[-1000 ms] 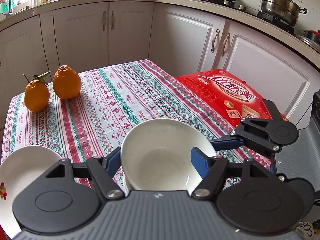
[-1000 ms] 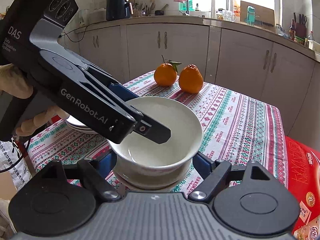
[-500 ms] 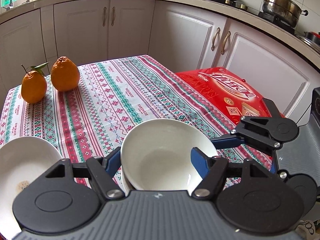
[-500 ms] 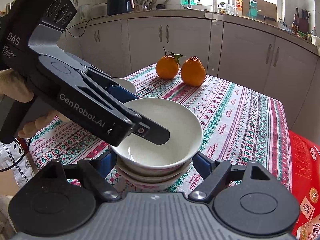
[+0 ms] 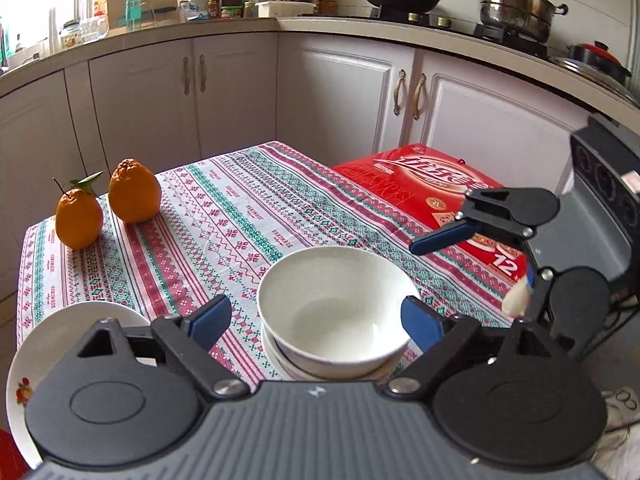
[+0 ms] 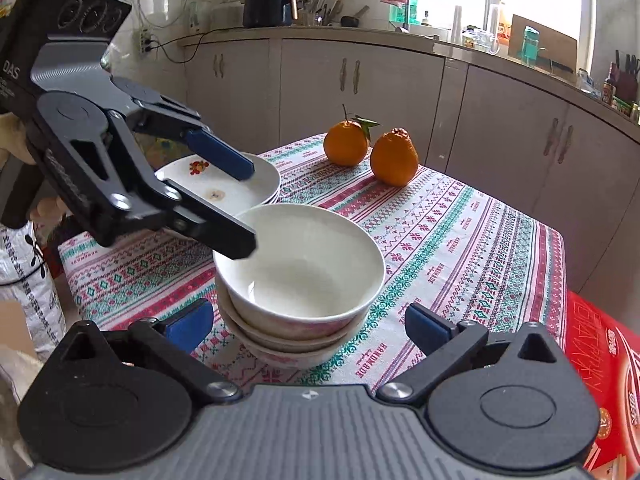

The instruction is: Organize plates and bowls

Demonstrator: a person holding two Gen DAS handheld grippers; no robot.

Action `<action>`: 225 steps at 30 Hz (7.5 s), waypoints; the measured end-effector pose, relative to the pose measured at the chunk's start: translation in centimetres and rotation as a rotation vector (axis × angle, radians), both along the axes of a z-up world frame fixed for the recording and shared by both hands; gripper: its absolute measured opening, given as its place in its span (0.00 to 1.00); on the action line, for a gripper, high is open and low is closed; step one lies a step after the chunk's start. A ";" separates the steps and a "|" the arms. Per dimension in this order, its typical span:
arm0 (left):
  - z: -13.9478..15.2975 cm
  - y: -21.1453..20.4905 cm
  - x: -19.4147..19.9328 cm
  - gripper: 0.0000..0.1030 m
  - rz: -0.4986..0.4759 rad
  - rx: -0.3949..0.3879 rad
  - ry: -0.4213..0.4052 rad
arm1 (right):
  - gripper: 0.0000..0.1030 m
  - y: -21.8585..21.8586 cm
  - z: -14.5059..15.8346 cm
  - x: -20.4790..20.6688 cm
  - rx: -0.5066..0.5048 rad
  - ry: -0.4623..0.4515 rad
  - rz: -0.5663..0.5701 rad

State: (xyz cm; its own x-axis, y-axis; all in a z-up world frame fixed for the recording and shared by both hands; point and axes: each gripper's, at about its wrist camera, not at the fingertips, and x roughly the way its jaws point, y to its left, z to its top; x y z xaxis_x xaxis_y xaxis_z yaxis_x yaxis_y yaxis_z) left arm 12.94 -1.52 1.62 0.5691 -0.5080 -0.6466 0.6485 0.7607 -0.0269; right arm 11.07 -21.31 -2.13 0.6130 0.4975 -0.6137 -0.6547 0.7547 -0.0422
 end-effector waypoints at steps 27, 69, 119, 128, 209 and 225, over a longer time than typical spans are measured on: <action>-7.2 -1.3 2.2 0.86 -0.398 0.264 0.057 | 0.98 2.9 -3.7 5.7 -0.260 0.100 0.375; -3.7 3.6 1.5 0.75 -0.359 0.240 0.013 | 0.87 8.8 0.7 4.6 -0.297 0.053 0.498; -4.8 14.7 6.6 0.76 -0.066 0.272 0.034 | 0.88 21.9 -2.0 15.7 -0.244 0.101 0.651; -4.9 15.6 3.3 0.88 0.050 0.265 -0.038 | 0.96 20.2 -1.0 14.1 -0.230 0.053 0.566; 1.5 7.1 -11.6 0.99 0.993 0.058 -0.177 | 1.00 11.3 4.3 -4.2 0.018 -0.135 -0.420; 1.5 7.0 -11.6 0.99 0.993 0.059 -0.177 | 1.00 11.3 4.3 -4.2 0.022 -0.134 -0.418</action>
